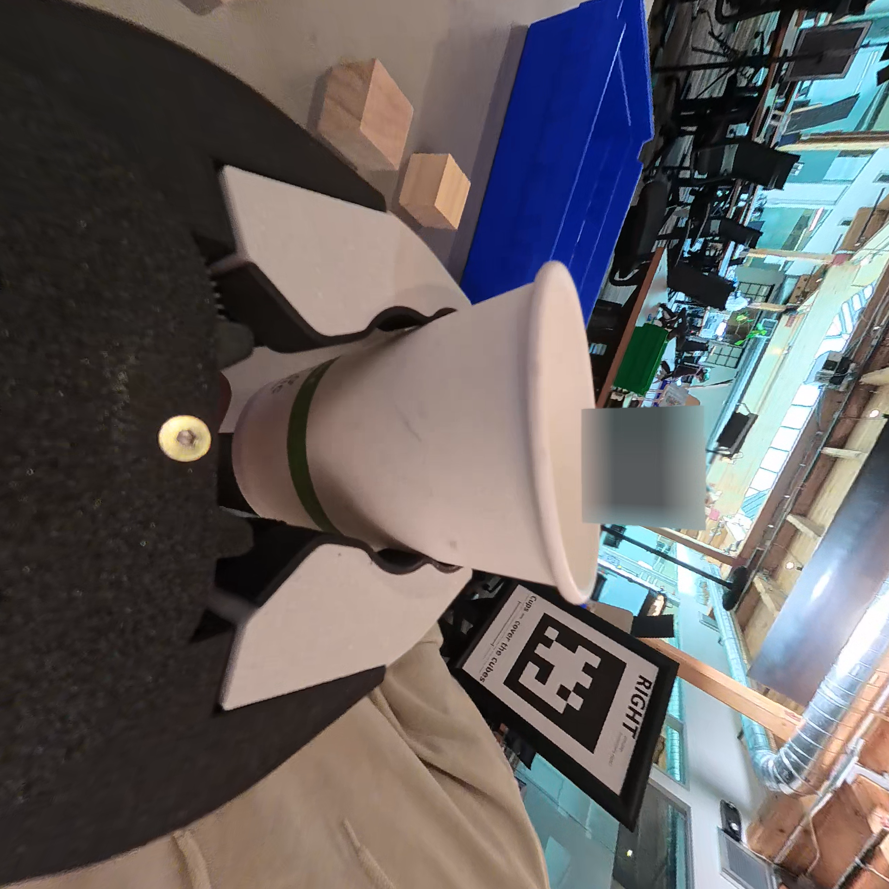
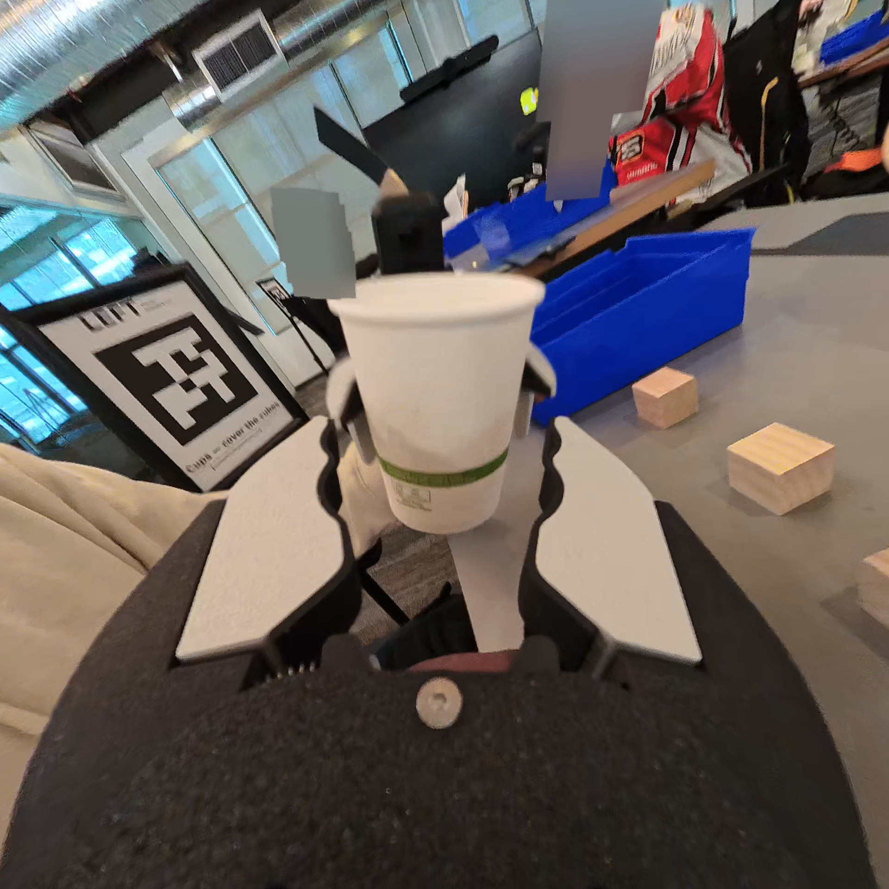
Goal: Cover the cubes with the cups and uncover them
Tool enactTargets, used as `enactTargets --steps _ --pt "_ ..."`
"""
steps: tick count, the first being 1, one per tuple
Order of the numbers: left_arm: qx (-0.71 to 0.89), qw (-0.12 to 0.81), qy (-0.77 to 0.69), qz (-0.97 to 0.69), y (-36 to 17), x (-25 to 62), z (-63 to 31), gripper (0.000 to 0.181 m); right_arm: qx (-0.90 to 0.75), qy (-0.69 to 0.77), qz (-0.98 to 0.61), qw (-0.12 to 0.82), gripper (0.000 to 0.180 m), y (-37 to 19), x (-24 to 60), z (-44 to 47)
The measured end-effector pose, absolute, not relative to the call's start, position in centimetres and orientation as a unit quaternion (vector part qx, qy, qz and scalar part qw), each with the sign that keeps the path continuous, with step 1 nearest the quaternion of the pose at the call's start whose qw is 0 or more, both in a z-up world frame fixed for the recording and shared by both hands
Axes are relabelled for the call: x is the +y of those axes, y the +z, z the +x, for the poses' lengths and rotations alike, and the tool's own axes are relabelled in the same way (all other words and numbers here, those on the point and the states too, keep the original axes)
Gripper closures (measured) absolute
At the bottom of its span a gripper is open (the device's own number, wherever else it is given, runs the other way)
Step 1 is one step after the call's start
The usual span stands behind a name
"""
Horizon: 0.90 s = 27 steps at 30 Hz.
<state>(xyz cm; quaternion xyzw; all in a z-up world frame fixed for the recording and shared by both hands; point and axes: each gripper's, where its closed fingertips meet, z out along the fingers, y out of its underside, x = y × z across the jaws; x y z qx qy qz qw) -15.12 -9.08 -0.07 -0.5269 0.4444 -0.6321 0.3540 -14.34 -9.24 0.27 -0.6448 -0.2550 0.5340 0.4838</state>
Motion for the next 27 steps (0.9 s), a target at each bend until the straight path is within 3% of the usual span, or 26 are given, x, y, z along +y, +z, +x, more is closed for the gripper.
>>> enactTargets --steps 12,17,22,27 --pt "0.498 0.324 -0.599 -0.537 -2.7 -11.5 -12.5 0.09 -0.234 0.579 -0.632 0.459 0.085 0.1 -9.7 -15.7" --pt "0.489 0.325 -0.589 -0.555 -2.8 -11.4 -12.2 0.091 -0.237 0.557 -0.636 0.478 0.092 0.0 -9.4 -15.2" --pt "0.468 0.382 -0.534 -0.592 -3.1 -9.8 -14.3 0.08 -0.224 0.504 -0.643 0.531 0.091 1.5 -8.7 -12.7" --pt "0.299 0.531 -0.35 -0.711 -6.3 -1.8 -20.8 0.087 -0.167 0.316 -0.679 0.642 0.091 4.1 -7.3 -4.1"
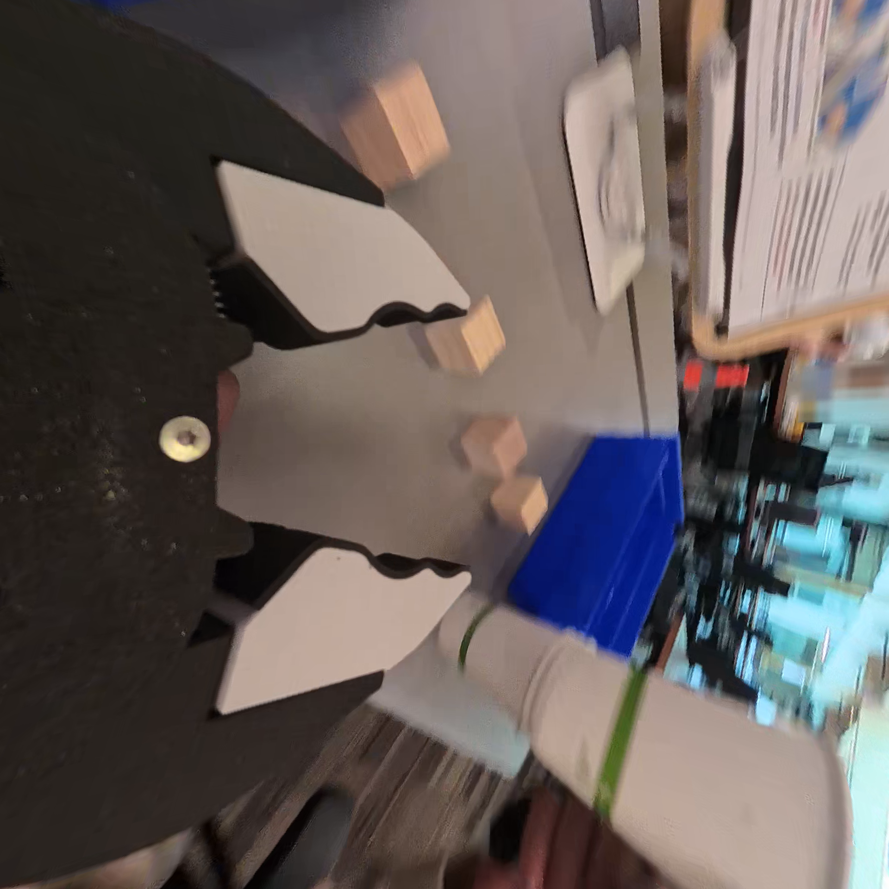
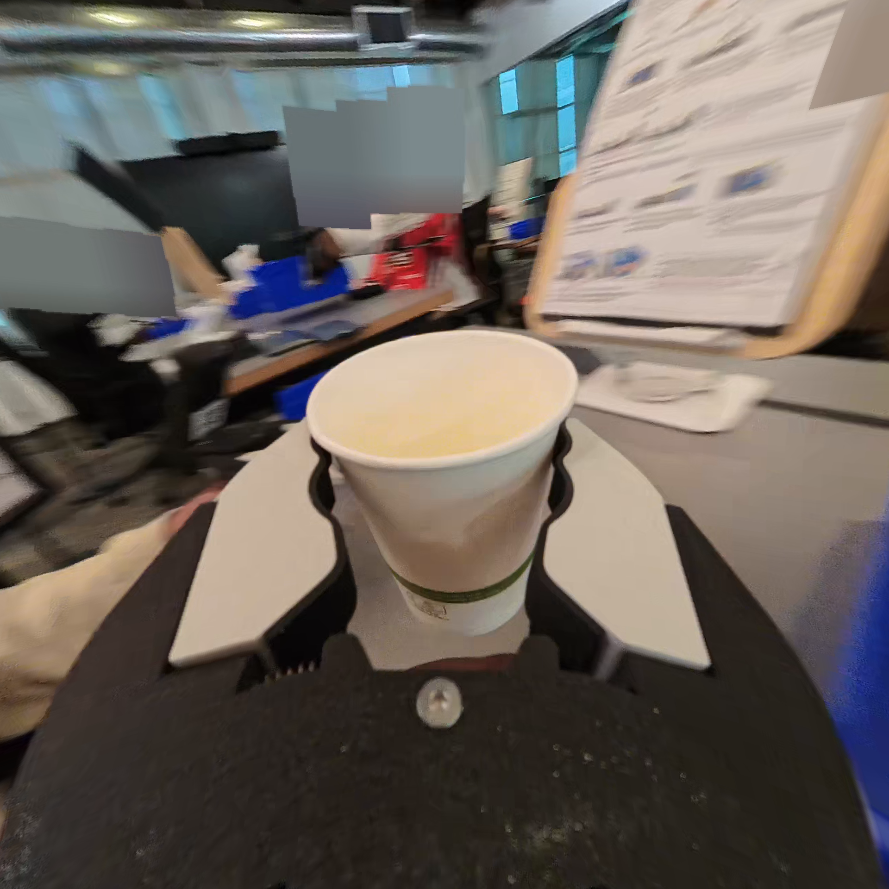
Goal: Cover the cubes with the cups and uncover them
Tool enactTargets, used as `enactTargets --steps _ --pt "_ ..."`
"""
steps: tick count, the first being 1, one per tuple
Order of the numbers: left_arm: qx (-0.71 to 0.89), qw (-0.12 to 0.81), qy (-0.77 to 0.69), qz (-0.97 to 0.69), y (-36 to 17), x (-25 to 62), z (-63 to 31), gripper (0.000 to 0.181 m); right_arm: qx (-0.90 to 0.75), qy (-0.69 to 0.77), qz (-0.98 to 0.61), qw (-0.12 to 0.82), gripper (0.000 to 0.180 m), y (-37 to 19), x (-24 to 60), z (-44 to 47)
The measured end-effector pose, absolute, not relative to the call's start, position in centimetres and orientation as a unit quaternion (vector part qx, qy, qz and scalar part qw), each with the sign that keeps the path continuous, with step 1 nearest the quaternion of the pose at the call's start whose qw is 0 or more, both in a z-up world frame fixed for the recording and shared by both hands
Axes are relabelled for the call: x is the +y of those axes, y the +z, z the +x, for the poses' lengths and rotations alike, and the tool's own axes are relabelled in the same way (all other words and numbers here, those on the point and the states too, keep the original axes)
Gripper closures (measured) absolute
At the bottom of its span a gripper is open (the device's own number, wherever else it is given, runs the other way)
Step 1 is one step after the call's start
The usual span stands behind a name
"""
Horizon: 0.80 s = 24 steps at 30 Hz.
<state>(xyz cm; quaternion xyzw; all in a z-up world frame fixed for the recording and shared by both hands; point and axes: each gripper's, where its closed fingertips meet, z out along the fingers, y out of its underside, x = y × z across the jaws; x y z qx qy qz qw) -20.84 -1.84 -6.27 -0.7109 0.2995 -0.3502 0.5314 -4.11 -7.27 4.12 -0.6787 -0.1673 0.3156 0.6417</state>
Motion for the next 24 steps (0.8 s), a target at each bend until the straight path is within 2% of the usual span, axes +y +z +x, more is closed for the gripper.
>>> enactTargets --steps 3,6,12,24 --pt "0.242 0.571 -0.313 -0.72 -7.1 -0.4 -23.1 0.096 -0.121 0.196 -0.695 0.681 0.091 4.5 -7.5 2.1" --pt "0.249 0.572 -0.312 -0.717 -7.2 -0.5 -23.0 0.096 -0.096 0.137 -0.705 0.689 0.091 3.6 -8.0 5.2" --pt "0.276 0.571 -0.312 -0.707 -7.2 -1.3 -21.8 0.099 -0.085 0.142 -0.733 0.66 0.09 0.2 -7.1 5.0" --pt "0.319 0.542 -0.309 -0.714 -8.9 -2.2 -20.1 0.1 -0.113 0.166 -0.827 0.526 0.088 -5.7 -7.7 5.3"
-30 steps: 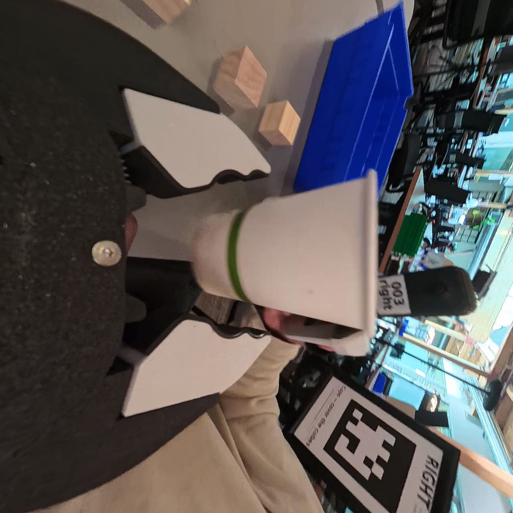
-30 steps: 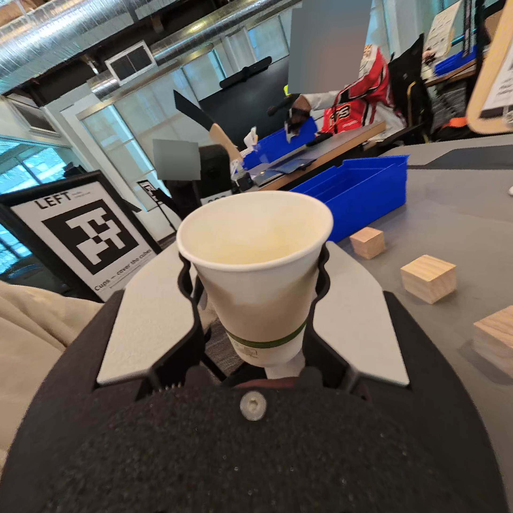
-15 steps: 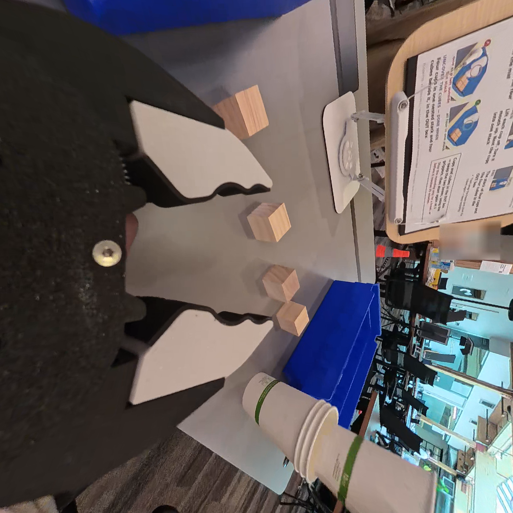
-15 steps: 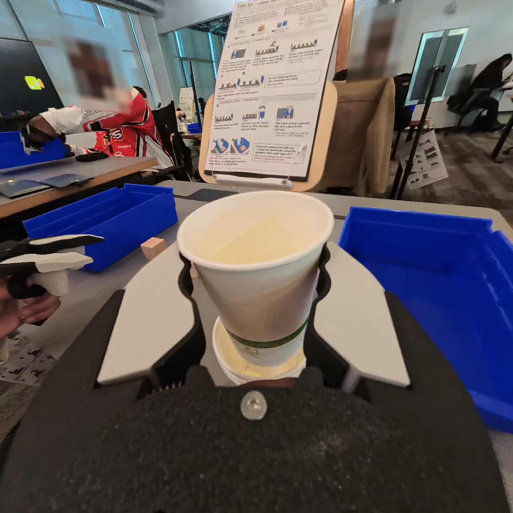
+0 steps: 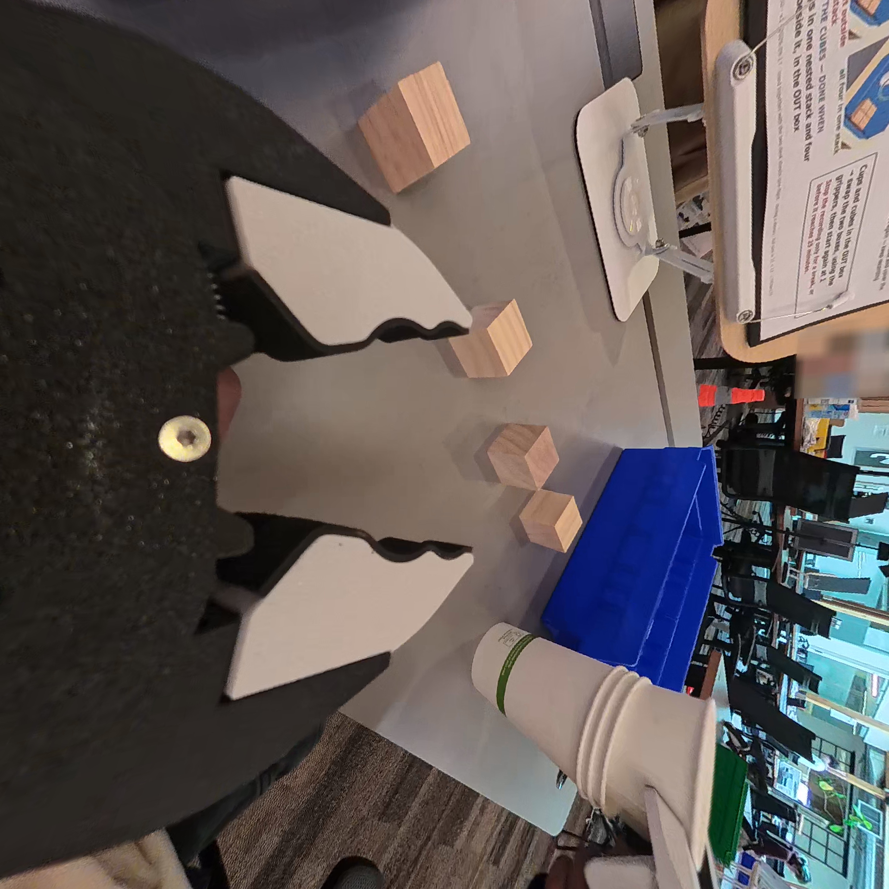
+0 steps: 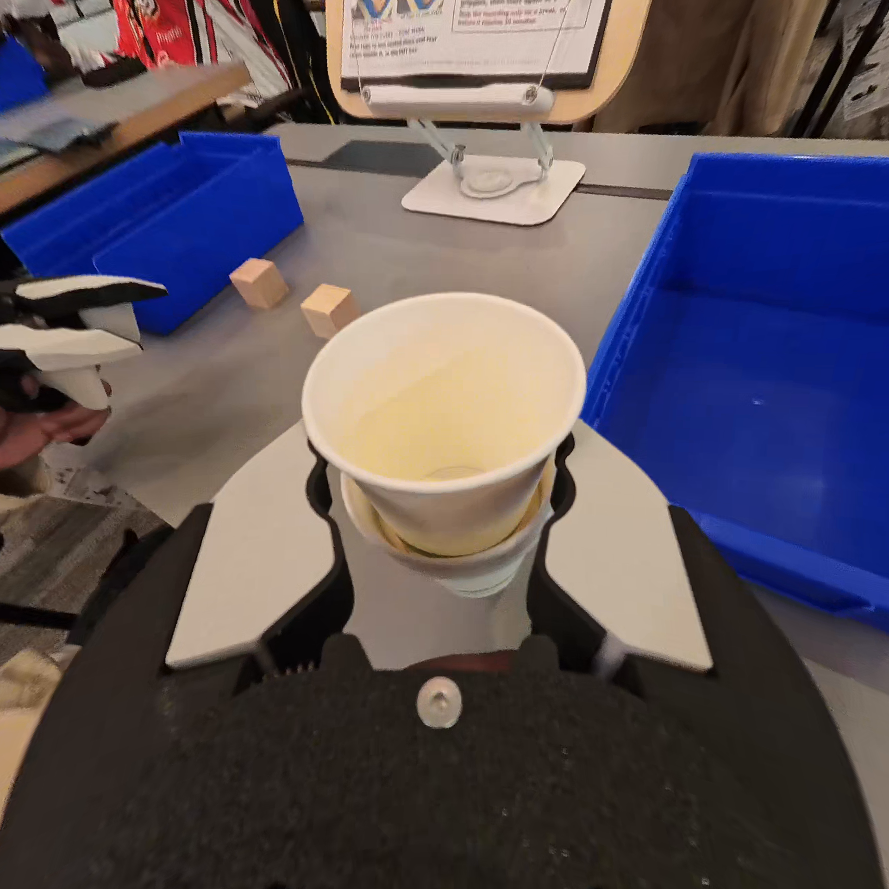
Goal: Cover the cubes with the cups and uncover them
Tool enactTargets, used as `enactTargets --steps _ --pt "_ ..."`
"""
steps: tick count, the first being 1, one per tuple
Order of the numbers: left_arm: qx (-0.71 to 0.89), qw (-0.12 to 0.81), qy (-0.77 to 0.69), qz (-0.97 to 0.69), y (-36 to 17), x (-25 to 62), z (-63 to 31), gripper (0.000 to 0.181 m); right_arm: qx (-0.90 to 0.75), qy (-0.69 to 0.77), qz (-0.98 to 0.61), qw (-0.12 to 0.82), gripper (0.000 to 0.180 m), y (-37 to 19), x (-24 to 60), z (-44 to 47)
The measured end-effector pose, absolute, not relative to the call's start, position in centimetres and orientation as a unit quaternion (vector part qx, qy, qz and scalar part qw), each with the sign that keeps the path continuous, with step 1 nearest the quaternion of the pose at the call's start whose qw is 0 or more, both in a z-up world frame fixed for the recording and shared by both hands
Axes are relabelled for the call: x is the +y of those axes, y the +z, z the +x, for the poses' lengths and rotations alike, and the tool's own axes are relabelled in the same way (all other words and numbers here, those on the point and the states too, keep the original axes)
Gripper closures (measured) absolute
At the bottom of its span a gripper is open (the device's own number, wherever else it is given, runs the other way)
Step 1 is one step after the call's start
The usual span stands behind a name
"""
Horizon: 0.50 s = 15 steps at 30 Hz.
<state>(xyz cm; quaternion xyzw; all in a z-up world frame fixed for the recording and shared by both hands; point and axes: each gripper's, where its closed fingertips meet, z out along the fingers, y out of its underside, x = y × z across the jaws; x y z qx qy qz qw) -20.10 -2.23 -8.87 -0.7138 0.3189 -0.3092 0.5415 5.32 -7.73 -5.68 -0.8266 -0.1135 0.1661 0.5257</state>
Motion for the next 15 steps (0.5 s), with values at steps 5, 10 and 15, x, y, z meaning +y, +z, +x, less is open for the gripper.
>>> enactTargets --steps 5,10,15 --pt "0.329 0.539 -0.308 -0.712 -9.0 -2.5 -19.9 0.1 -0.146 0.15 -0.841 0.499 0.087 -6.6 -8.5 5.4" --pt "0.334 0.534 -0.308 -0.713 -9.2 -2.7 -19.6 0.1 -0.171 0.098 -0.856 0.478 0.081 -7.2 -9.1 6.2" --pt "0.334 0.534 -0.302 -0.715 -9.4 -2.7 -19.6 0.1 -0.178 0.04 -0.856 0.483 0.081 -7.8 -9.5 6.9"
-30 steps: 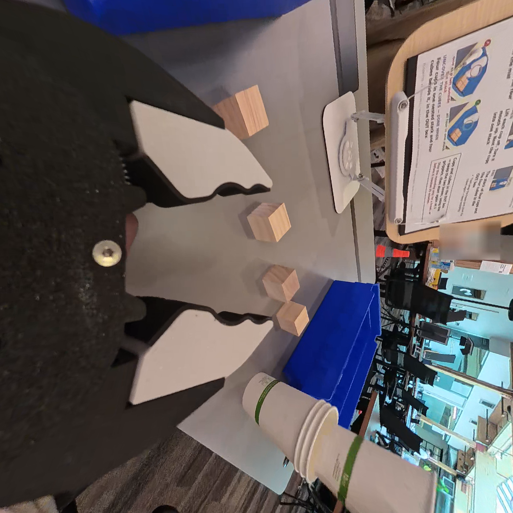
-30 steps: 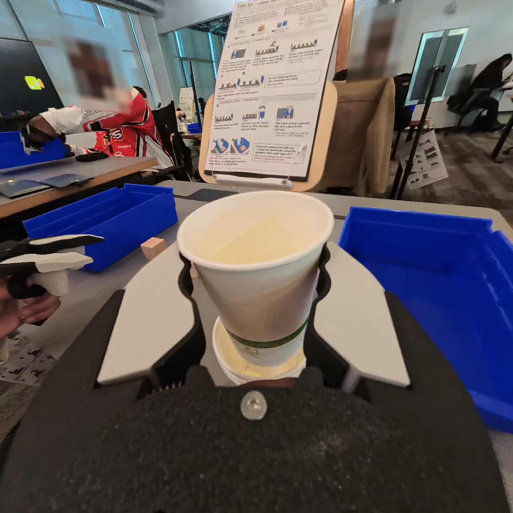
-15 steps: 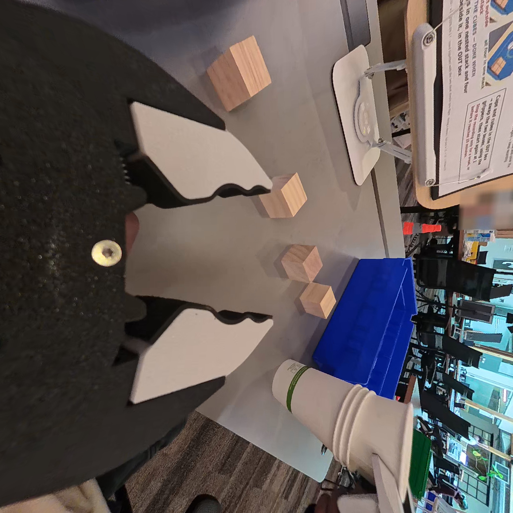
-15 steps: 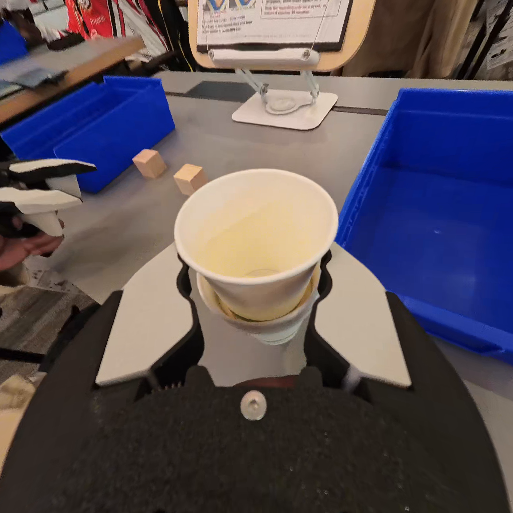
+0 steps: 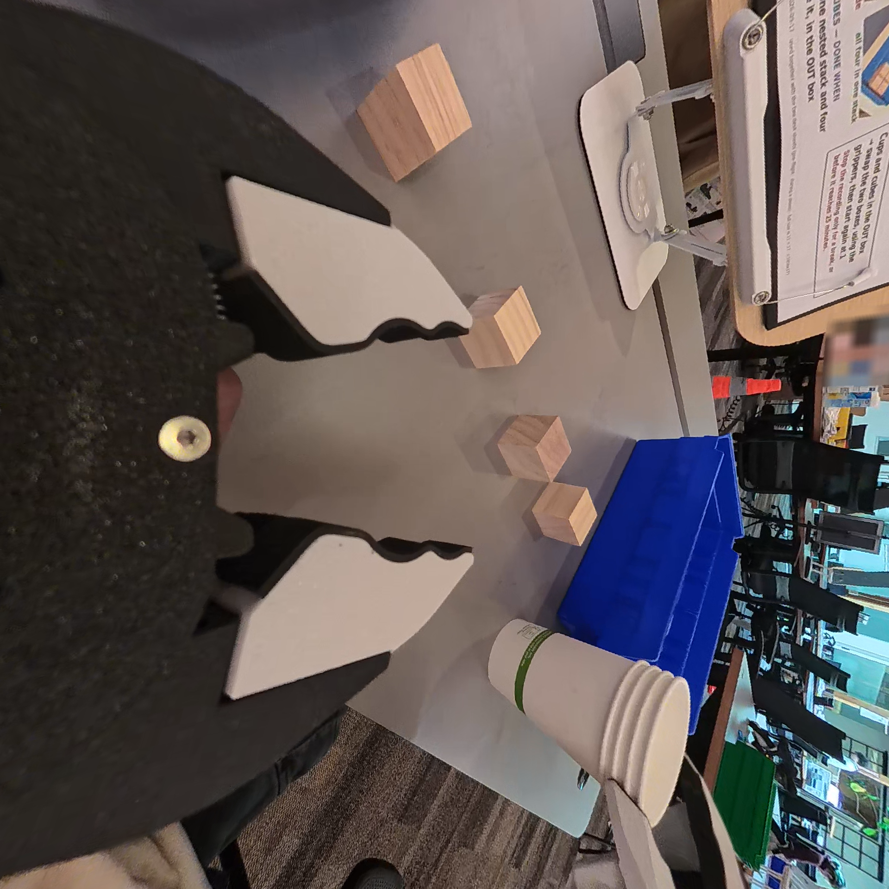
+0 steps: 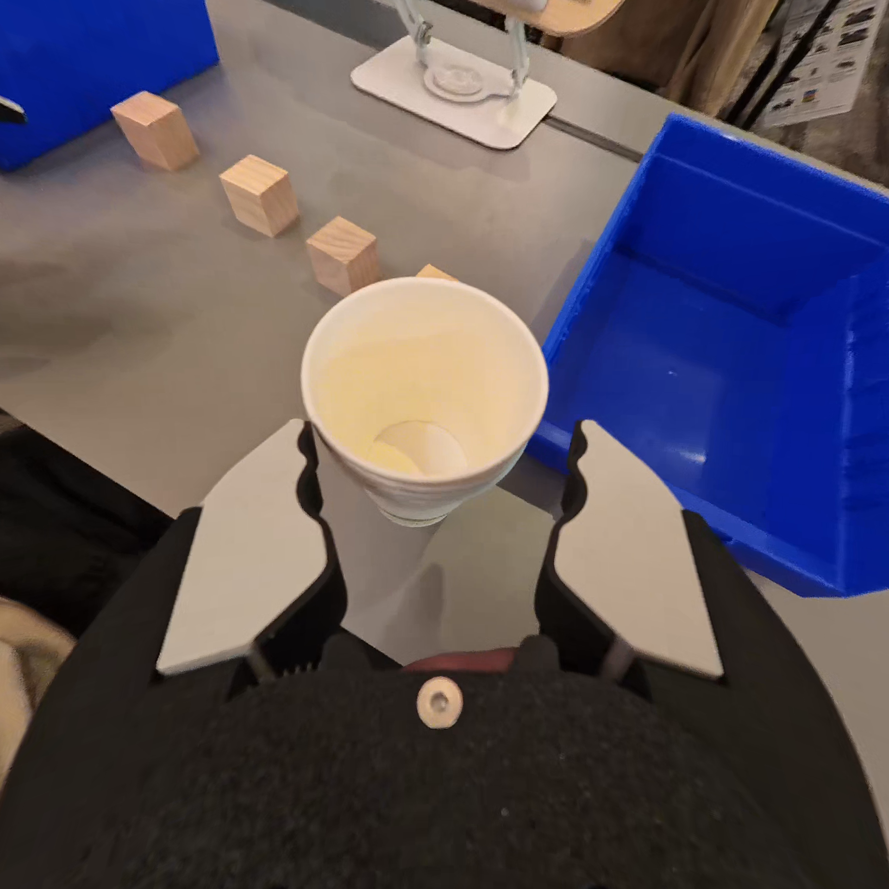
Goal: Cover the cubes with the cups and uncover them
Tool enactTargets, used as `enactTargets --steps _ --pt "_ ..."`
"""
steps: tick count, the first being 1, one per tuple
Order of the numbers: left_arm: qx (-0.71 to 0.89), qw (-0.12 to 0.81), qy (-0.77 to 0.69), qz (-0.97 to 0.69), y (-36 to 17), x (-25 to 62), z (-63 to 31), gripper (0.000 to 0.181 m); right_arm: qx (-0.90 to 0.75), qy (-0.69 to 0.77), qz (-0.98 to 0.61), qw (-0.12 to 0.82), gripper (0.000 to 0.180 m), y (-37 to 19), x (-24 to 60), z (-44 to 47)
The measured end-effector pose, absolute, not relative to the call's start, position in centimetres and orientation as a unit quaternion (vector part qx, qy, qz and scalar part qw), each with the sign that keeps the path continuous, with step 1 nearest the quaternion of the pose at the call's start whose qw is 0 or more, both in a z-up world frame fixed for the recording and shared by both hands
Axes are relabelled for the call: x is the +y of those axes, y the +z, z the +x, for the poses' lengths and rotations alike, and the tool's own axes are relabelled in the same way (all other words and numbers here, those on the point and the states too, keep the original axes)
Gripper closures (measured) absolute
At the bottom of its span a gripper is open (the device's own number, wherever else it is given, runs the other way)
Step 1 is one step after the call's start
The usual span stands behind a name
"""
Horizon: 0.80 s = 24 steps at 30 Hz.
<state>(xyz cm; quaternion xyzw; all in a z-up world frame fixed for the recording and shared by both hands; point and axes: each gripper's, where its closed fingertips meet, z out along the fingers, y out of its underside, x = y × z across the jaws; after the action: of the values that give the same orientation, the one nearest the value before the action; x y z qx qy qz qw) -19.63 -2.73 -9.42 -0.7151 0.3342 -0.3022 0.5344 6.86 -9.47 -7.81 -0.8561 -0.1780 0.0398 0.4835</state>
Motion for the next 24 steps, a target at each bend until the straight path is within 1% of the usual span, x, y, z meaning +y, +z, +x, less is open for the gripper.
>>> enactTargets --steps 2,4,5,7,10,12,16,21,22,23,24 --pt "0.327 0.536 -0.302 -0.717 -9.4 -2.8 -19.9 0.101 -0.156 0.04 -0.83 0.534 0.08 -6.9 -10.1 6.9" --pt "0.317 0.541 -0.293 -0.722 -9.6 -2.7 -20.4 0.101 -0.101 0.059 -0.783 0.612 0.082 -6.1 -11.4 6.9" --pt "0.315 0.542 -0.289 -0.724 -9.8 -2.7 -20.6 0.101 -0.067 0.074 -0.757 0.645 0.087 -6.1 -12.2 7.0" --pt "0.308 0.542 -0.285 -0.728 -10.1 -2.7 -21.0 0.1 0.005 0.096 -0.729 0.678 0.088 -7.7 -13.8 7.4" --pt "0.296 0.541 -0.275 -0.737 -10.7 -2.4 -21.6 0.1 0.04 0.1 -0.758 0.643 0.082 -11.1 -14.1 7.3" --pt "0.298 0.536 -0.275 -0.74 -11.0 -2.5 -21.5 0.1 0.037 0.095 -0.779 0.618 0.082 -11.5 -13.3 6.6" --pt "0.308 0.536 -0.27 -0.738 -10.9 -2.6 -21.0 0.1 0.011 0.017 -0.811 0.585 0.079 -12.7 -10.9 6.5" --pt "0.322 0.541 -0.259 -0.732 -11.0 -3.2 -20.7 0.101 0.028 0.008 -0.841 0.54 0.076 -14.5 -7.7 6.7" --pt "0.326 0.542 -0.257 -0.731 -10.9 -3.3 -20.7 0.101 0.026 0.014 -0.845 0.534 0.078 -14.8 -7.3 6.4" --pt "0.328 0.544 -0.254 -0.729 -10.9 -3.4 -20.7 0.101 0.018 0.021 -0.848 0.529 0.088 -15.0 -7.0 5.9" --pt "0.331 0.546 -0.251 -0.727 -10.9 -3.5 -20.7 0.101 0.014 0.014 -0.847 0.532 0.093 -15.1 -6.7 5.9"
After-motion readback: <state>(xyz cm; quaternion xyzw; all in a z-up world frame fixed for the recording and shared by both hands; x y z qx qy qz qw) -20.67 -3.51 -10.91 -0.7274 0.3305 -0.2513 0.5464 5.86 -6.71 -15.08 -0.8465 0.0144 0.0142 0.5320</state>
